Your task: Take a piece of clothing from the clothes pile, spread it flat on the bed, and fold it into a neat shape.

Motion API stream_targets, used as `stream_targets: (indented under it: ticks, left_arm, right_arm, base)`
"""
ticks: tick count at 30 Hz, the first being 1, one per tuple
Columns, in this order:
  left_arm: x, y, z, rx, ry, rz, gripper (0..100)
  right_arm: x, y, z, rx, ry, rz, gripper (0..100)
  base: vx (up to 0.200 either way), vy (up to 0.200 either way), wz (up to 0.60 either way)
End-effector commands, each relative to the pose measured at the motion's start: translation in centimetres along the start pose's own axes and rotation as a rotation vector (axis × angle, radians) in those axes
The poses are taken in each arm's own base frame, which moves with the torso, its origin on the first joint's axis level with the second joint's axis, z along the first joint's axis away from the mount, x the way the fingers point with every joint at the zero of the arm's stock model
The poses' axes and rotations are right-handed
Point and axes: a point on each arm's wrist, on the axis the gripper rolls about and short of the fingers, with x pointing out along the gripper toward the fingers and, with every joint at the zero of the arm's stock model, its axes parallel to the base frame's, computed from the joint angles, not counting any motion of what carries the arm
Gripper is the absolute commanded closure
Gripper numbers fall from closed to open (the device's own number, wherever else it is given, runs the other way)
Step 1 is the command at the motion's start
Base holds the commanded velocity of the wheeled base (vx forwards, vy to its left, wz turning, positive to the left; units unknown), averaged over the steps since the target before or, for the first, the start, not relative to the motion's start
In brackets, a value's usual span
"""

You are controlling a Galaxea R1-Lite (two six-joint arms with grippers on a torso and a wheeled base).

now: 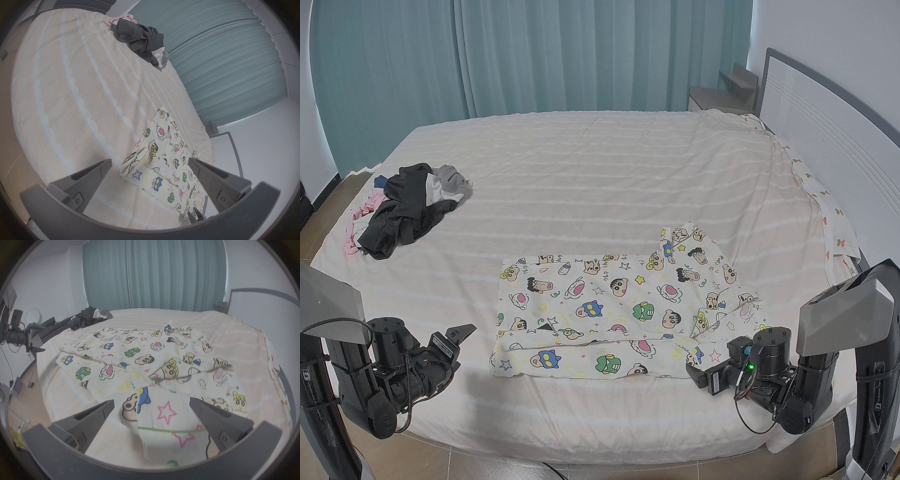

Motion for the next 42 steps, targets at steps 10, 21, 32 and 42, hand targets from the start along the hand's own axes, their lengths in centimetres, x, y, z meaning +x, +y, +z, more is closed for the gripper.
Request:
stream_targets:
  ticks: [10,21,32,42]
  left_arm:
    - [0.0,-0.1,0.1,0.003,-0.008,-0.015,0]
    - [0.0,-0.1,0.1,0.001,-0.008,-0.015,0]
    - [0.0,-0.1,0.1,0.003,-0.008,-0.015,0]
    - [0.0,-0.1,0.1,0.003,-0.008,-0.015,0]
  right_arm:
    - [1.9,0.2,0.6,-0.082,-0.049,-0.024,0]
    - [3.3,-0.2,0.4,-0.094,-0.057,-0.04,0]
    - [3.8,-0.1,0.6,-0.092,-0.074,-0.042,100]
    - [4.2,-0.2,2.2,-0.083,-0.138,-0.078,100]
  base:
    - [0.0,0.0,0.0]
    - [0.0,0.0,0.0]
    - [0.0,0.0,0.0]
    - [0.0,0.0,0.0]
